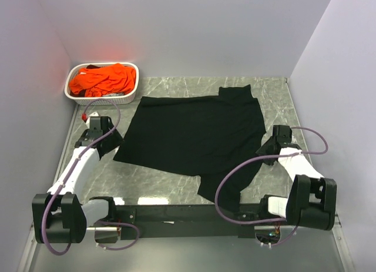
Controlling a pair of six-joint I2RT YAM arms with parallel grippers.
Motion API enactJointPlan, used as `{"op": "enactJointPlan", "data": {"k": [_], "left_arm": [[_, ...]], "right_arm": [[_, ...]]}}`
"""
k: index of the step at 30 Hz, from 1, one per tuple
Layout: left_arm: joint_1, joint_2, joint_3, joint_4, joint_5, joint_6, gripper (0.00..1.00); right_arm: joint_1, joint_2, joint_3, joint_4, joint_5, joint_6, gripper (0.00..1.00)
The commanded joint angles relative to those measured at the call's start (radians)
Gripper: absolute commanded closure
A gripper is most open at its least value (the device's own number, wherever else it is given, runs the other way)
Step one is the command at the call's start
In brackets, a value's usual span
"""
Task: Fold and stack the t-shirts
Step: Flatten the tshirt out
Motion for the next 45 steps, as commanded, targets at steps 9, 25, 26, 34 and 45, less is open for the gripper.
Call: {"op": "enactJointPlan", "data": {"k": [9, 25, 26, 34, 45], "left_arm": [[0.001, 0.012, 0.004, 0.066, 0.036, 0.026, 0.3], [0.001, 0.048, 0.004, 0.078, 0.075, 0.027, 0.28], [0.0, 0.049, 0.007, 0.078, 0.08, 0.027, 0.28], [-0.055, 0.1, 0.03, 0.04, 0.102, 0.018, 0.31], [-0.129, 0.153, 0.135, -0.026, 0.103, -0.016, 0.39]], "right_arm": [[-0.209, 0.113, -0.008, 0.082, 0.004, -0.003, 0.65], [-0.214, 0.25, 0.218, 0.014, 0.091, -0.018, 0.65], [-0.198, 0.19, 0.215, 0.002, 0.109, -0.023, 0.64], [0.048, -0.044, 0.144, -0.102, 0.076, -0.019, 0.58], [0.346, -0.065, 0.132, -0.127, -0.038, -0.013, 0.58]]}}
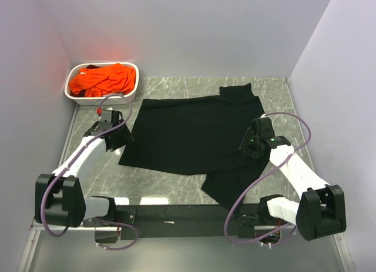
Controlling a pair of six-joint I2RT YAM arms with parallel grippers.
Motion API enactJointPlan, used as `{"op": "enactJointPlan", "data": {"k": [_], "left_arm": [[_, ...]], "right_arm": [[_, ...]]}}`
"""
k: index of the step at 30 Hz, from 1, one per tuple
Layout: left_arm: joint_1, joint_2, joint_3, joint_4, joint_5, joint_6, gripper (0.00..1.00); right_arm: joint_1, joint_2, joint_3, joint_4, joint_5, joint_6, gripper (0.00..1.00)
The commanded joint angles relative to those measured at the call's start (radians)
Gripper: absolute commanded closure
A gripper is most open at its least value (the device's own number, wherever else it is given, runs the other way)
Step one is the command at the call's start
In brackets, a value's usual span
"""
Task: Fold and stack the t-shirts
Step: Flatten the tshirt out
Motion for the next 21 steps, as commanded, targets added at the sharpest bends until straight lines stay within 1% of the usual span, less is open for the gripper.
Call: {"op": "enactJointPlan", "data": {"k": [1, 3, 4, 5, 6, 7, 8, 9, 10, 13, 15, 17, 18, 19, 20, 21], "left_arm": [[-0.038, 0.016, 0.062, -0.021, 0.007, -0.032, 0.39], [-0.049, 0.024, 0.062, -0.037, -0.002, -0.044, 0.39], [-0.049, 0.024, 0.054, -0.043, -0.025, -0.056, 0.39], [-0.049, 0.022, 0.051, -0.059, -0.044, -0.062, 0.38], [-0.047, 0.016, 0.046, -0.064, -0.067, -0.072, 0.38], [-0.046, 0.013, 0.037, -0.072, -0.1, -0.087, 0.38], [-0.033, 0.008, 0.031, -0.084, -0.113, -0.093, 0.38], [-0.024, -0.001, 0.017, -0.089, -0.117, -0.099, 0.38], [-0.014, -0.005, 0.009, -0.09, -0.119, -0.107, 0.37], [0.033, -0.025, -0.03, -0.09, -0.114, -0.108, 0.35], [0.068, -0.028, -0.061, -0.075, -0.113, -0.108, 0.34], [0.098, -0.015, -0.078, -0.06, -0.085, -0.102, 0.33], [0.102, -0.007, -0.086, -0.052, -0.079, -0.098, 0.33], [0.102, -0.001, -0.089, -0.038, -0.071, -0.095, 0.33], [0.132, 0.007, -0.087, -0.032, -0.062, -0.09, 0.33], [0.138, 0.022, -0.087, -0.026, -0.053, -0.085, 0.33]], "right_arm": [[0.036, -0.01, -0.014, -0.027, -0.025, 0.006, 0.57], [0.036, -0.037, -0.034, -0.05, 0.008, 0.015, 0.54], [0.037, -0.045, -0.037, -0.09, 0.019, 0.013, 0.52], [0.036, -0.056, -0.04, -0.107, 0.083, 0.012, 0.5], [0.034, -0.062, -0.045, -0.125, 0.103, 0.013, 0.48], [0.034, -0.074, -0.048, -0.153, 0.12, 0.015, 0.43], [0.034, -0.082, -0.052, -0.164, 0.134, 0.026, 0.41], [0.033, -0.09, -0.063, -0.171, 0.137, 0.033, 0.38], [0.033, -0.106, -0.071, -0.185, 0.142, 0.042, 0.33], [0.02, -0.119, -0.06, -0.208, 0.168, 0.084, 0.24], [-0.004, -0.111, -0.052, -0.21, 0.177, 0.087, 0.25], [-0.062, -0.097, -0.062, -0.185, 0.18, 0.081, 0.31], [-0.094, -0.091, -0.071, -0.168, 0.158, 0.073, 0.36], [-0.151, -0.079, -0.08, -0.115, 0.138, 0.057, 0.39], [-0.18, -0.073, -0.091, -0.084, 0.119, 0.047, 0.42], [-0.202, -0.065, -0.103, -0.055, 0.108, 0.04, 0.49]]}}
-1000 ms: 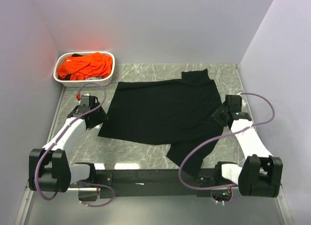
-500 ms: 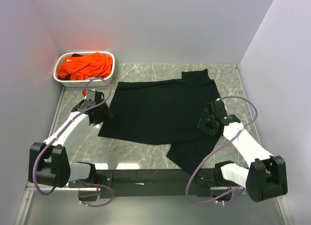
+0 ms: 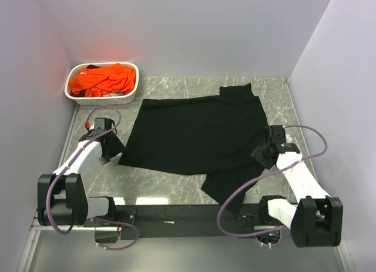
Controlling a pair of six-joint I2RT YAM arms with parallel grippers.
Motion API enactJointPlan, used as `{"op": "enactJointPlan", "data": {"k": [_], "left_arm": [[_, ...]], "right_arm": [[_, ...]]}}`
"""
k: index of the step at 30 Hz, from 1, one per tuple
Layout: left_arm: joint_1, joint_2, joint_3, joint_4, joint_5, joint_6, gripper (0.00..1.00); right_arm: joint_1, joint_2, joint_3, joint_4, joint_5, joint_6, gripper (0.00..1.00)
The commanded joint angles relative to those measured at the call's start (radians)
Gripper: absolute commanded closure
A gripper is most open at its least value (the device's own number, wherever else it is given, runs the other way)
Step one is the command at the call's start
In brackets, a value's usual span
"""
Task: Fold and stack the t-shirts
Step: Flatten the tshirt out
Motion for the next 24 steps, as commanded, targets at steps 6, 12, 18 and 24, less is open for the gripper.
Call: {"op": "enactJointPlan", "data": {"k": [6, 12, 18, 24], "left_arm": [[0.039, 0.043, 0.015, 0.047, 0.014, 0.016, 0.33], [0.039, 0.034, 0.022, 0.044, -0.002, 0.019, 0.31], [0.041, 0.022, 0.022, 0.037, -0.006, 0.019, 0.24], [0.041, -0.007, 0.005, 0.028, 0.024, 0.015, 0.2]], "right_arm": [[-0.107, 0.183, 0.044, 0.206, 0.001, -0.053, 0.52], [-0.12, 0.397, 0.144, 0.262, 0.009, -0.064, 0.53], [-0.133, 0.565, 0.271, 0.287, 0.009, -0.084, 0.53], [-0.145, 0.686, 0.437, 0.253, 0.021, -0.114, 0.52]]}}
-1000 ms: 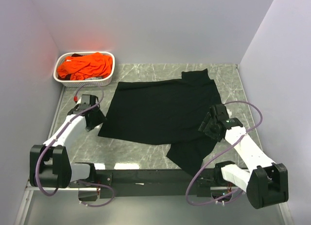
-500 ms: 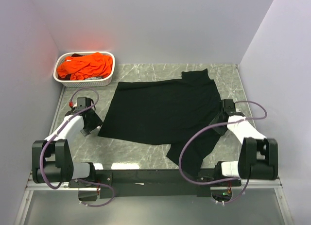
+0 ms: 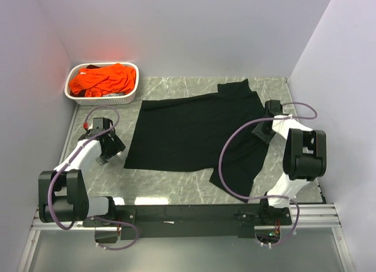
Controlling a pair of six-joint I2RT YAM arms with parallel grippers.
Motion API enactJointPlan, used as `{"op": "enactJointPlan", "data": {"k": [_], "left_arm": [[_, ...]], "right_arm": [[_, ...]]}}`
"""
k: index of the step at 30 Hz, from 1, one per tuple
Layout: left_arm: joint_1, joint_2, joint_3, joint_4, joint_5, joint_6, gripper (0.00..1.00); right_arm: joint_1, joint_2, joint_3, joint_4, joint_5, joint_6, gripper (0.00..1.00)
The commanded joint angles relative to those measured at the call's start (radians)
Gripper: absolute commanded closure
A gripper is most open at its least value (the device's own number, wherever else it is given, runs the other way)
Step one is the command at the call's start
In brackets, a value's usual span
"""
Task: Fold and stack the t-shirts
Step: Flatten the tshirt out
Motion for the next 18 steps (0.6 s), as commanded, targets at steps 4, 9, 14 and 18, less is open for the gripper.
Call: {"op": "enactJointPlan", "data": {"k": [4, 9, 14, 18], "left_arm": [[0.003, -0.084, -0.002, -0.015, 0.061, 0.016, 0.16], [-0.038, -0.109, -0.013, -0.046, 0.096, -0.019, 0.15], [-0.16, -0.064, -0.006, -0.075, 0.049, -0.064, 0.17], [-0.213, -0.04, -0.006, -0.092, 0.02, -0.098, 0.22]], "right_arm": [[-0.011, -0.009, 0.139, -0.061, 0.019, -0.012, 0.46], [0.002, -0.214, 0.036, -0.141, 0.042, -0.001, 0.3], [0.046, -0.422, -0.134, -0.173, 0.014, 0.012, 0.19], [0.135, -0.592, -0.203, -0.208, 0.012, 0.035, 0.17]]}}
